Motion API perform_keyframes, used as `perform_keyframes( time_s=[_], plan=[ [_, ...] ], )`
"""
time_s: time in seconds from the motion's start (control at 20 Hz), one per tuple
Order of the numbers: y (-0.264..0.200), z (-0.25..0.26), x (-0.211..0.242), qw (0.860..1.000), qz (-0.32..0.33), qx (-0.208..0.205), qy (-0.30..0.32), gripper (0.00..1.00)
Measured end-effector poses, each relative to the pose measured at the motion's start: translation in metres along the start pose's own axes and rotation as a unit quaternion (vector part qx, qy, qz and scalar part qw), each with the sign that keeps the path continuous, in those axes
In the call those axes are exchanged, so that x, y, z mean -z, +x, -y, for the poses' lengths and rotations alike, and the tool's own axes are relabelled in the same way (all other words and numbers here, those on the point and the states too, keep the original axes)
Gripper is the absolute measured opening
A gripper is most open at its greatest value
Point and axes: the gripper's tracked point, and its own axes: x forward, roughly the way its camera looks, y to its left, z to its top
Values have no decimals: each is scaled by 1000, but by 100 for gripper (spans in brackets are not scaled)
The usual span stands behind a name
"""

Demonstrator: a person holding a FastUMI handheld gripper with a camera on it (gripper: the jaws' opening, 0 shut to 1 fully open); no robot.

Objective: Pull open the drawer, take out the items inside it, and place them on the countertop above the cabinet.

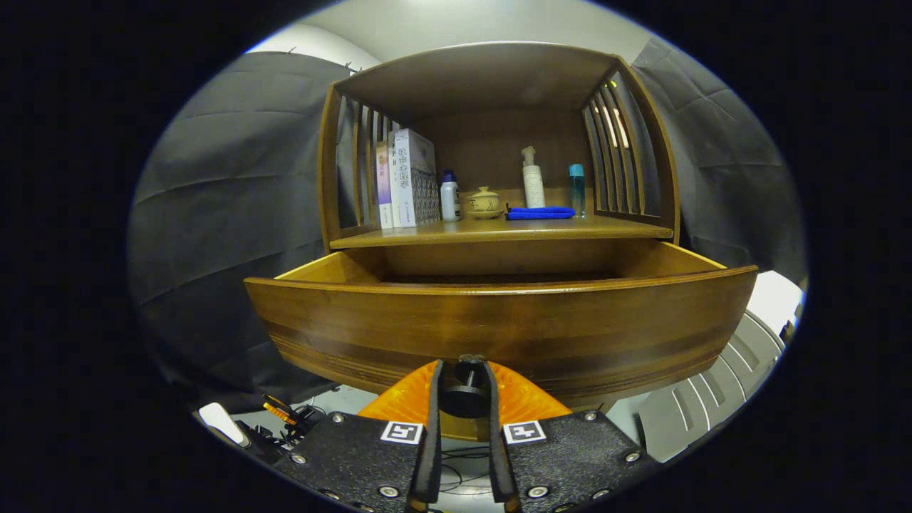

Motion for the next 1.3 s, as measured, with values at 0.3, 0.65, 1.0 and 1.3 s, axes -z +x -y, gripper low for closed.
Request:
perform_keyframes(
  time_s=[0.3,0.65,1.0,1.3],
  plan=[
    [-30,-13,13,1000,-8,-29,-6,27],
    [-46,-15,-14,998,23,-44,-38,47],
    [-69,-25,-72,993,65,-92,-42,78],
    [-28,-5,-103,995,14,-88,-46,77]
  ],
)
